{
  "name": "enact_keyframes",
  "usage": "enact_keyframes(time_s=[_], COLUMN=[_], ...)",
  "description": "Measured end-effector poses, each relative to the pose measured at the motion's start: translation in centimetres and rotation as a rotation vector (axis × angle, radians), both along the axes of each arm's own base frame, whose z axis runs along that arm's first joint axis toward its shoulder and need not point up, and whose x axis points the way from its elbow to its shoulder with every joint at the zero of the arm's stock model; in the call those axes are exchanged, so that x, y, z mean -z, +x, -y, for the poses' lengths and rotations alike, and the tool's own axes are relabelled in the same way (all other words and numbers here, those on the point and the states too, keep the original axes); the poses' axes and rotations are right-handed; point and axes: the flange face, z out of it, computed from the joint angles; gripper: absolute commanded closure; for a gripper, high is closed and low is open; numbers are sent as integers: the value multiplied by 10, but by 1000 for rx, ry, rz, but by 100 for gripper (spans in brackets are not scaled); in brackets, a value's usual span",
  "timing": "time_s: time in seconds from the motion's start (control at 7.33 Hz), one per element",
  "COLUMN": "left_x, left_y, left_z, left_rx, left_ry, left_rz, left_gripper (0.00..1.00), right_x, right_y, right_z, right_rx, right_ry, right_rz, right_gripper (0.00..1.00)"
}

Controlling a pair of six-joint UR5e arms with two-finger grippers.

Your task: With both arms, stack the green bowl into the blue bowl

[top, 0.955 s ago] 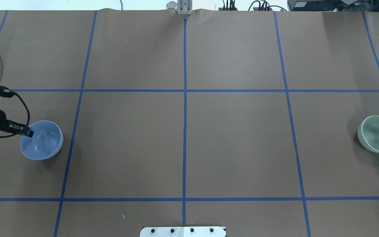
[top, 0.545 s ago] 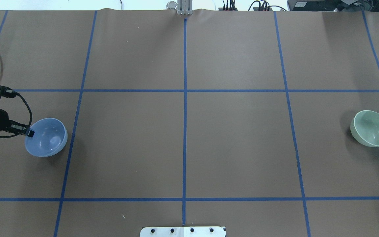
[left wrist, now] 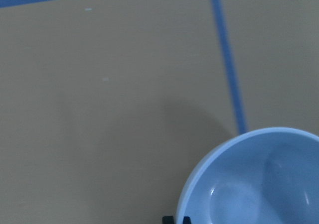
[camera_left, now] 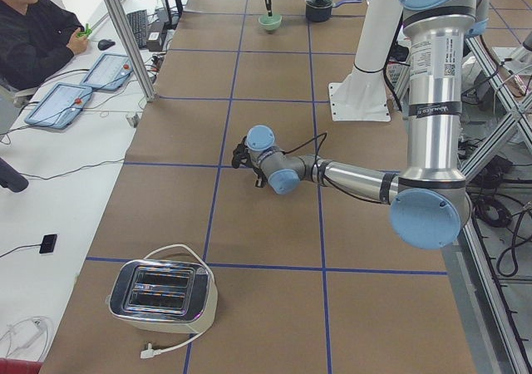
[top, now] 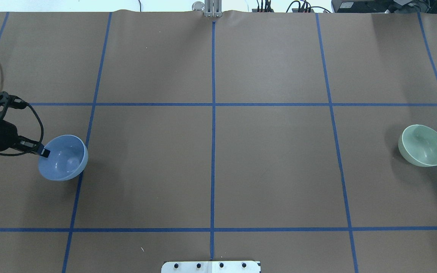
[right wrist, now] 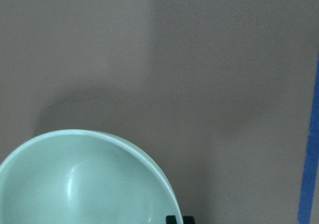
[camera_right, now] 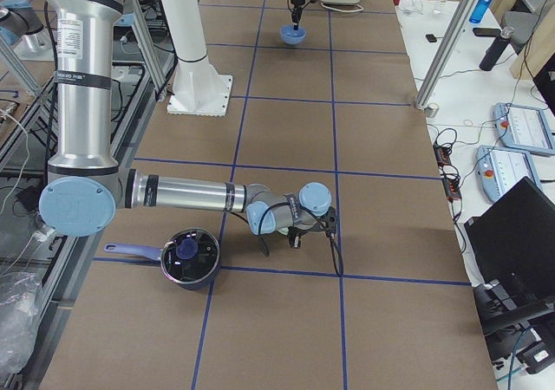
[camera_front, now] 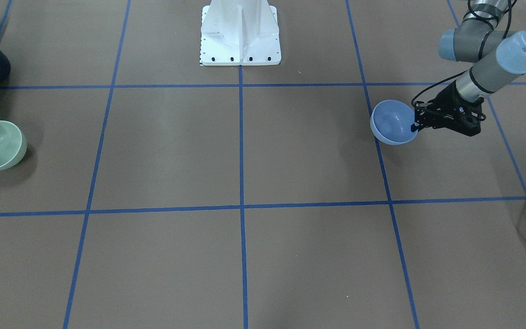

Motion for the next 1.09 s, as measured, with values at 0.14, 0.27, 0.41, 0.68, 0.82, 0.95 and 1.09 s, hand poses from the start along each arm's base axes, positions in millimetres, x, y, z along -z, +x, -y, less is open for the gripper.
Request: enact_keyframes(time_s=[0.14,0.27,0.41,0.68,0.82,0.95,1.09], left_x=[31,67,111,187,218,242,259], left_y=[9,23,45,108,139,168,194], left_z=[6,21,37,45,44,42,40], left_rx=[-12,-3,9,21,36,55,71], left_ry=[-26,-56,-96,-147,-152,-152,-161], left_rz=[-53,-86,-98,-72,-35,9,39], left_gripper=[100,100,100,100,100,100,100], right_x=[8,18,35,79,103,129,154], right_y=[-3,-8,-15,-31,-38,-44,-48], right_z=[6,15,30,58,69,80,90], right_rx=[3,5,8,18,23,25,26], right_ry=[3,11,15,26,29,26,24], right_rz=[19,32,41,44,42,38,36], right_gripper=[100,100,100,100,100,100,100])
